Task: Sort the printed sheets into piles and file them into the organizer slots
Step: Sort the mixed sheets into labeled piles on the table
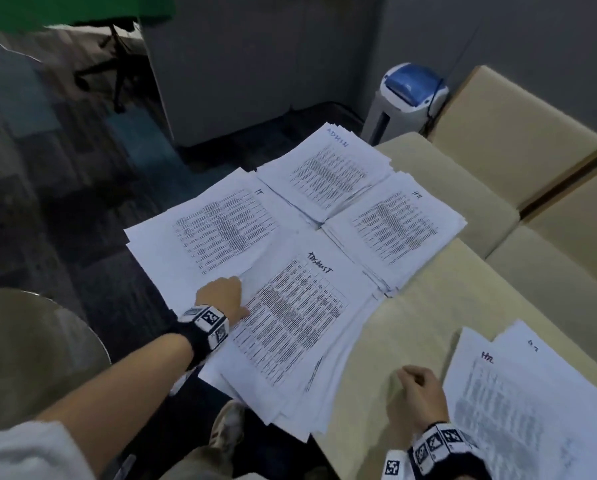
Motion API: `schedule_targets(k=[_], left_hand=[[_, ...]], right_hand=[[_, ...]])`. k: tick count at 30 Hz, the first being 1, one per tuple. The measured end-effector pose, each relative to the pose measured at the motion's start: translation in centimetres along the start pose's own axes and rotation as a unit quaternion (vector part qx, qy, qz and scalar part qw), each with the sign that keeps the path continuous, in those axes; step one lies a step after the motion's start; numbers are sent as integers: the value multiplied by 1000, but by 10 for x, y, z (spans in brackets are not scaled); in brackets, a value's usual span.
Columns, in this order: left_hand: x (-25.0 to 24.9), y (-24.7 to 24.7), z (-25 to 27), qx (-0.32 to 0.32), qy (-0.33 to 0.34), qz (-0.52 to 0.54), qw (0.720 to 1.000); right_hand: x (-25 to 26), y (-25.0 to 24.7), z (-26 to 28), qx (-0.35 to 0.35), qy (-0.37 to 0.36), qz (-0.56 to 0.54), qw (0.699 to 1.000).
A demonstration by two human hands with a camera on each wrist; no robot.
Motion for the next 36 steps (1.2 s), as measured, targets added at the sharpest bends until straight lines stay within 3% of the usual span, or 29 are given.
schedule_targets(k=[2, 5, 10, 13, 18, 21, 25, 30, 36], left_hand=[[-19, -16, 0, -89, 12, -70, 994], [-71, -46, 6, -182, 91, -45, 978], [-192, -56, 33, -87, 277, 84, 953], [-269, -39, 64, -5, 335, 139, 932], [-362, 6, 107, 82, 308, 168, 933], [-389, 30, 120, 96, 259, 165, 947], [-398, 37, 132, 31, 189, 213, 958], [-397, 25, 152, -77, 215, 193, 954], [-391, 34, 140, -28, 240, 278, 930]], right_hand=[[-4, -4, 1, -8, 1, -19, 1000], [-7, -21, 11, -45, -8, -83, 995], [-38, -91, 28, -153, -11, -83, 985], [-73, -142, 33, -199, 32, -48, 978], [-121, -213, 27, -211, 97, 6, 973], [-133, -232, 11, -190, 80, -20, 978], [-137, -241, -7, -138, 65, -72, 986], [-141, -247, -18, -107, 49, -116, 986], [-148, -251, -19, -121, -2, -75, 990]])
Point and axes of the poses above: each hand's wrist, its own z-axis away from the middle knuckle, its own y-axis out of the palm, x = y × z, the point moved 6 cm from there along -z, towards the middle knuckle, and after that the axes turned 6 degrees about -z, right-handed, at the moved point
